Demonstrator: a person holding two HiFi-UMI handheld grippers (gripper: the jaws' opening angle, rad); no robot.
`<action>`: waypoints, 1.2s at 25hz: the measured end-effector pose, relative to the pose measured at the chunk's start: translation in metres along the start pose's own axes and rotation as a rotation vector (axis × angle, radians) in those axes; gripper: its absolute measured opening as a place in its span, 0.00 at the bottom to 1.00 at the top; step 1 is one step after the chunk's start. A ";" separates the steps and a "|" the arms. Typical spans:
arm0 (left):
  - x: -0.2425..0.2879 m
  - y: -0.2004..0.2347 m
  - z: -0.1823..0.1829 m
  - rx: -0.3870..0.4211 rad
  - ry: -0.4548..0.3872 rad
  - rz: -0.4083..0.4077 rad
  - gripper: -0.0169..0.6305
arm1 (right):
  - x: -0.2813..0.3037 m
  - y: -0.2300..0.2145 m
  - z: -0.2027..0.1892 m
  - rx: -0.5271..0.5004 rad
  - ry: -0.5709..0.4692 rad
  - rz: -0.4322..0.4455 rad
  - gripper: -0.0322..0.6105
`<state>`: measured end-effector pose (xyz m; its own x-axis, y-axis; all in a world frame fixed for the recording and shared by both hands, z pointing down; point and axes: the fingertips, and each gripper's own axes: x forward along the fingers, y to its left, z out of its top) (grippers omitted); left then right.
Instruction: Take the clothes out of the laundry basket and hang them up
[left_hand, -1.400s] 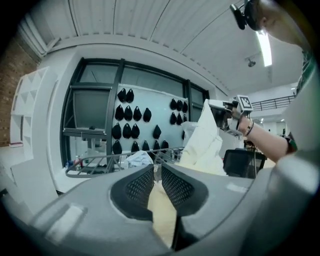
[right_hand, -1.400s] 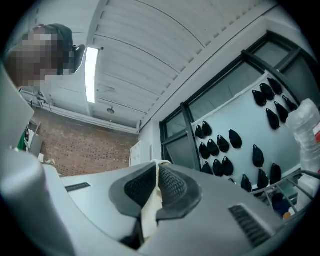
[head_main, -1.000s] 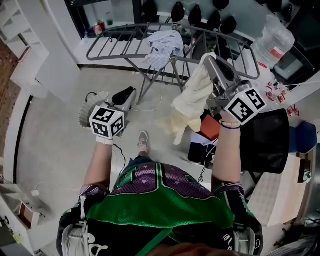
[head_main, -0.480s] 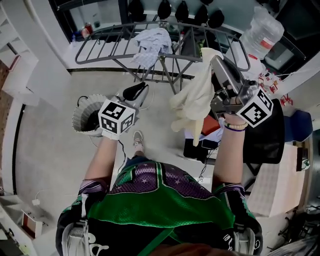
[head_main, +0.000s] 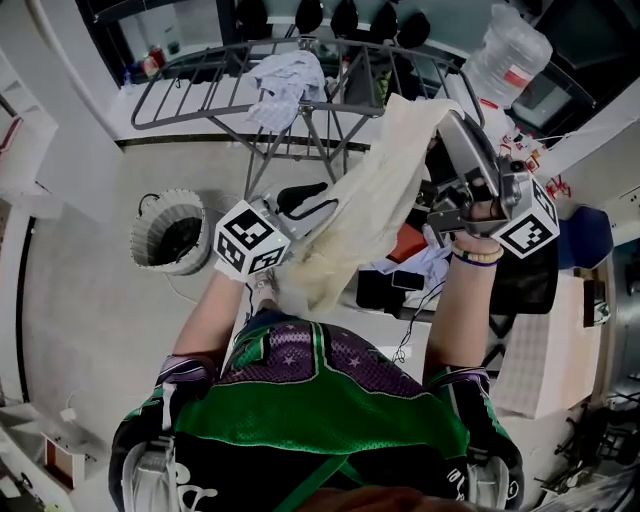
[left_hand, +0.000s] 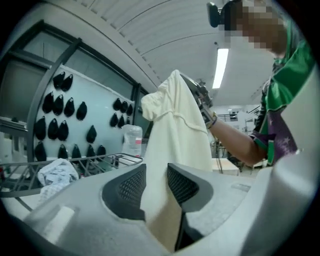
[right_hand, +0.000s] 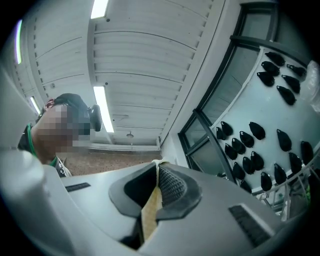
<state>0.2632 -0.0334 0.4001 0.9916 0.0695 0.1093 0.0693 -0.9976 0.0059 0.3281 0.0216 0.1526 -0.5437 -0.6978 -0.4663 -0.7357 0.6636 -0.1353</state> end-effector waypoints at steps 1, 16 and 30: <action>0.002 -0.006 -0.003 -0.008 0.007 -0.044 0.25 | 0.001 0.001 0.000 -0.001 0.001 0.001 0.06; -0.019 0.029 -0.019 0.027 0.132 -0.049 0.06 | -0.020 -0.044 -0.013 -0.009 0.033 -0.149 0.06; 0.013 0.115 -0.011 0.040 0.118 -0.175 0.06 | 0.067 -0.114 -0.023 -0.005 0.035 -0.099 0.06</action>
<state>0.2826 -0.1470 0.4132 0.9447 0.2384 0.2253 0.2457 -0.9693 -0.0046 0.3664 -0.1070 0.1566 -0.4822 -0.7688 -0.4201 -0.7882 0.5900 -0.1749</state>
